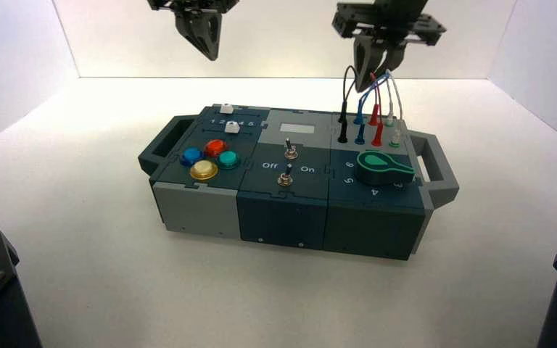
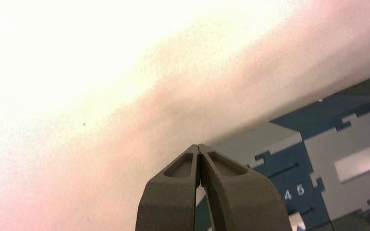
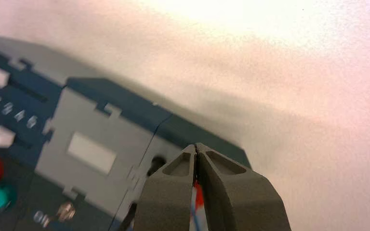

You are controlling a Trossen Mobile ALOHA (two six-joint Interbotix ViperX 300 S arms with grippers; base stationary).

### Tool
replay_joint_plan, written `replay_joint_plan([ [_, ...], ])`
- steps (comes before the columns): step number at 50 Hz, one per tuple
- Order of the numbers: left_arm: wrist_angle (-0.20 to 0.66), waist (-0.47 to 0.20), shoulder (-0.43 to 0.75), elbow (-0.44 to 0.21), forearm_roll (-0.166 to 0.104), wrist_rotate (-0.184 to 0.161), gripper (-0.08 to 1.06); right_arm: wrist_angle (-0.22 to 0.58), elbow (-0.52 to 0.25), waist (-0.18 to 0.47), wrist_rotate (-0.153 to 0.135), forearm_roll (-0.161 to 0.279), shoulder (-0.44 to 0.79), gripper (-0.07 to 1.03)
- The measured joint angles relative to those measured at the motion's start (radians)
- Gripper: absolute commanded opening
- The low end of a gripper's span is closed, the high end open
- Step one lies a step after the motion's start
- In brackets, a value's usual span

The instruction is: Move the box closer.

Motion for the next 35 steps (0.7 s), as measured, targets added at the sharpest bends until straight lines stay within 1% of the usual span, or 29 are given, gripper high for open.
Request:
replay_joint_plan([
  [7, 0.0, -0.005, 0.049, -0.046, 0.0, 0.0, -0.03, 0.005, -0.046, -0.003, 0.0, 0.0, 0.044, -0.02],
  [14, 0.002, -0.02, 0.104, -0.1, -0.005, 0.002, -0.03, 0.011, -0.071, -0.026, 0.0, 0.0, 0.069, -0.02],
  [25, 0.015, -0.078, 0.176, -0.155, -0.023, 0.003, -0.03, 0.02, -0.071, -0.083, -0.002, -0.005, 0.091, -0.02],
  [35, 0.026, -0.124, 0.23, -0.173, -0.026, 0.006, -0.03, 0.015, -0.066, -0.084, -0.002, -0.008, 0.123, -0.02],
])
